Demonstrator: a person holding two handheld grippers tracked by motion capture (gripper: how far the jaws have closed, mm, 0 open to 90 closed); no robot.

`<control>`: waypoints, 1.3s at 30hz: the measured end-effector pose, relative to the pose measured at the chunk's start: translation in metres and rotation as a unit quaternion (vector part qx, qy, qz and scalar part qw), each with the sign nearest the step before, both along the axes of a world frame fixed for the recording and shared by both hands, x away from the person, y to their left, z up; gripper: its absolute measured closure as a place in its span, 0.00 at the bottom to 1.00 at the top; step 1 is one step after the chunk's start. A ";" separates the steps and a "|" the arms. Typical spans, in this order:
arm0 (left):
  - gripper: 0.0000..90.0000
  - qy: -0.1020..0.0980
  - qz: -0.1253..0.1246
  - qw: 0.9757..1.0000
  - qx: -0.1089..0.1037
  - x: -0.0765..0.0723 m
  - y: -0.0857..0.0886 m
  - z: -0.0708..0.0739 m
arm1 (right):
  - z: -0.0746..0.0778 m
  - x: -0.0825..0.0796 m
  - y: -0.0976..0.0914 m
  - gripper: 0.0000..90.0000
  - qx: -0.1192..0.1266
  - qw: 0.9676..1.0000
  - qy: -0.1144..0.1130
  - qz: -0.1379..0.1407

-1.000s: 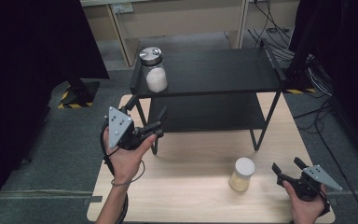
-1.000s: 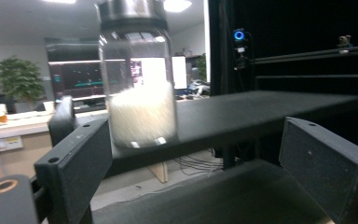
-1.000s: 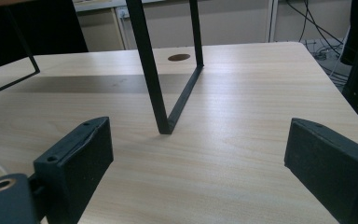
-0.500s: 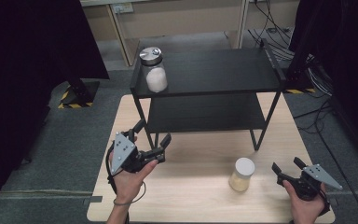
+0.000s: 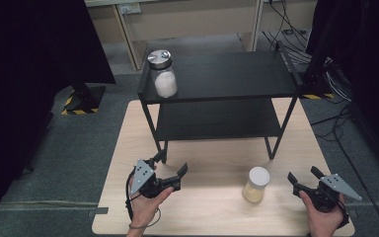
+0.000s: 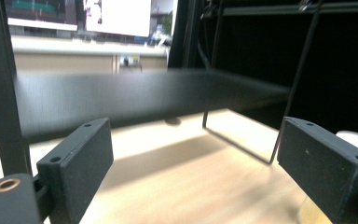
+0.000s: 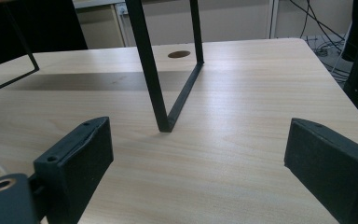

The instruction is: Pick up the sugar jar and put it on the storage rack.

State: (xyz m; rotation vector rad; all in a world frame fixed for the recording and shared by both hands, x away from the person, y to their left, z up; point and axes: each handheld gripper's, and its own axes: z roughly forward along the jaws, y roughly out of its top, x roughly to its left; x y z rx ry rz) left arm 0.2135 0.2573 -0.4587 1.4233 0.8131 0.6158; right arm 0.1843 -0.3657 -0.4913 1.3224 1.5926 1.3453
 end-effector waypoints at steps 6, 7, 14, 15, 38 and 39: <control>0.11 0.039 0.011 0.999 0.016 0.004 -0.003 -0.026 | 0.000 0.000 0.000 0.09 0.000 1.000 0.000 0.000; 0.11 0.040 0.013 0.999 0.018 0.004 -0.004 -0.029 | 0.000 0.000 0.000 0.09 0.000 1.000 0.000 0.001; 0.11 0.046 0.021 0.998 0.028 0.005 -0.005 -0.049 | 0.000 0.000 0.000 0.09 -0.001 1.000 0.000 0.001; 0.11 0.048 0.022 0.998 0.030 0.005 -0.005 -0.050 | 0.000 0.000 0.000 0.09 -0.001 1.000 0.000 0.001; 0.11 0.053 0.036 0.997 0.048 0.006 -0.013 -0.056 | 0.000 0.000 0.001 0.09 -0.005 1.000 -0.001 0.003; 0.11 0.054 0.036 0.997 0.047 0.006 -0.013 -0.056 | 0.000 0.000 0.001 0.09 -0.006 1.000 -0.001 0.003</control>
